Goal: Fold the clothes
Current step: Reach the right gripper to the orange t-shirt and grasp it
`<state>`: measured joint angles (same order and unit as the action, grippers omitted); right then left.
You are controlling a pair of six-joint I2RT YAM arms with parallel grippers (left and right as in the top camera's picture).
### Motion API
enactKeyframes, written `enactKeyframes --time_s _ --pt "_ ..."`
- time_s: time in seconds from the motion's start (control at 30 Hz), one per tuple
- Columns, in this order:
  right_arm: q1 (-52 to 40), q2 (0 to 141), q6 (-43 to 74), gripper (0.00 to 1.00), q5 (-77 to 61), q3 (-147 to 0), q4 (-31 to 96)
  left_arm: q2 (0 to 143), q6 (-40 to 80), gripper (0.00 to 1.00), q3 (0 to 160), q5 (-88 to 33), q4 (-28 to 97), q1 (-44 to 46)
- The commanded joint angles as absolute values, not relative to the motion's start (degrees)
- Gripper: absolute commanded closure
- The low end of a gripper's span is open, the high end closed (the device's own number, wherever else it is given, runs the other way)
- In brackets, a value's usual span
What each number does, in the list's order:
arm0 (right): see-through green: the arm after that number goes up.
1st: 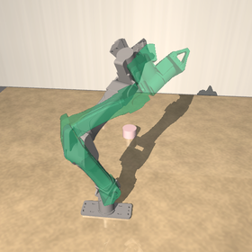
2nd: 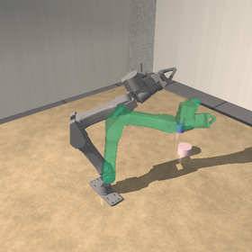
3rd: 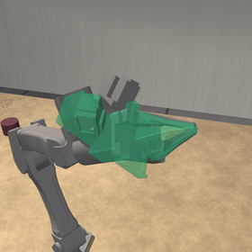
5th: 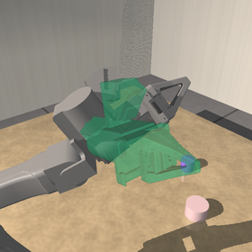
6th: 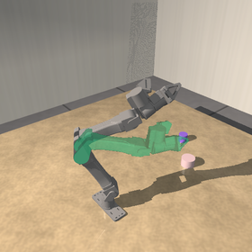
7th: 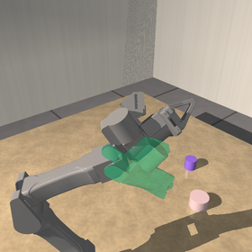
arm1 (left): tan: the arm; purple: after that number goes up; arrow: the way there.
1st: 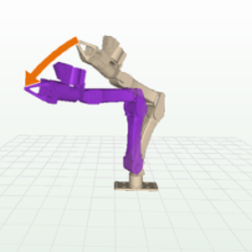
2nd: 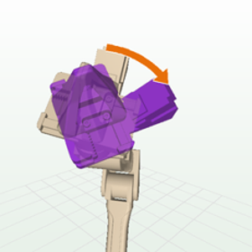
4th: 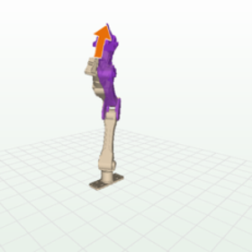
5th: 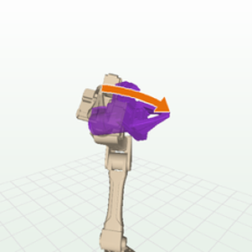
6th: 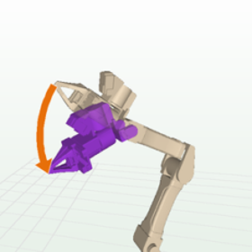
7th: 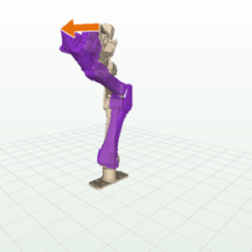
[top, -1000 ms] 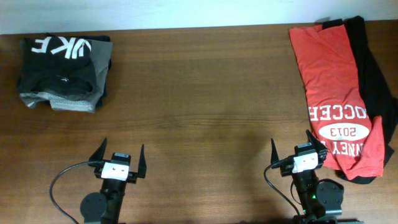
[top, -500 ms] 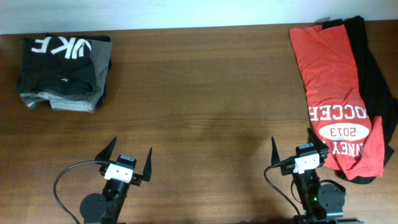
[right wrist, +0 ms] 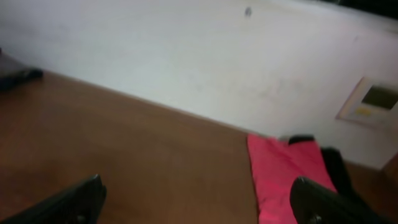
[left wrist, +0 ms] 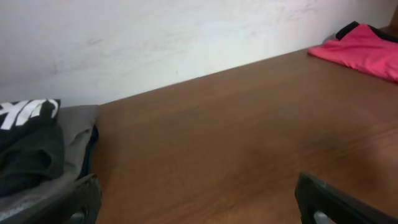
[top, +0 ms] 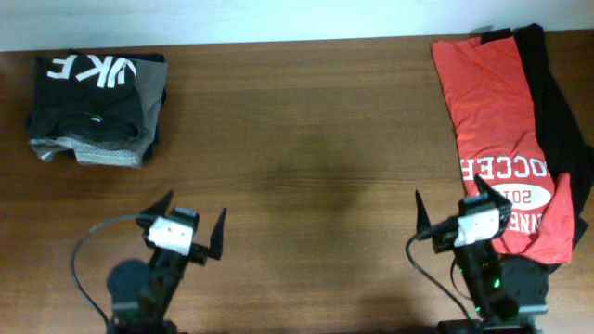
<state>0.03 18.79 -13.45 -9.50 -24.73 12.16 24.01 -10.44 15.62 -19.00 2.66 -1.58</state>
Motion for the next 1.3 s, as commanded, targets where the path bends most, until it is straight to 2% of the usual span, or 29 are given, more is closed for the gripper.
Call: enactKeyframes --time_s 0.0,0.13,0.33,0.5,0.7,0.9,0.93,1.03,1.27 --pt "0.5 27.2 -12.6 0.01 -10.0 -33.9 16.1 34.3 -9.9 0.01 25.5 -19.8 4.1 -1.9" --pt "0.5 38.0 -12.6 0.01 -10.1 -45.1 25.1 47.6 -9.9 0.01 38.6 -19.8 12.0 -1.9" --pt "0.5 57.9 -12.6 0.01 -13.5 -65.3 41.4 72.2 -9.9 0.01 65.2 -20.9 32.9 -1.9" --pt "0.5 70.6 -12.6 0.01 -19.9 -73.6 46.3 85.7 -9.9 0.01 80.4 -21.3 45.1 0.1" --pt "1.6 79.2 -10.6 0.01 -19.5 -74.0 45.7 93.4 -9.9 0.01 82.9 -23.9 43.1 2.4" --pt "14.6 86.1 5.4 0.0 -14.3 -74.0 45.7 99.1 -9.9 0.01 82.9 -27.4 41.4 4.5" --pt "16.8 86.8 6.1 0.0 -14.2 -74.0 45.6 99.5 -9.9 0.01 82.9 -27.4 41.1 5.0" --pt "23.6 88.8 7.3 0.08 -12.6 -74.0 44.6 100.2 -10.4 0.01 82.9 -27.4 40.0 6.2" --pt "36.3 95.6 10.7 0.12 -7.2 -74.0 39.0 100.2 -12.1 0.01 82.9 -27.2 36.8 9.5"
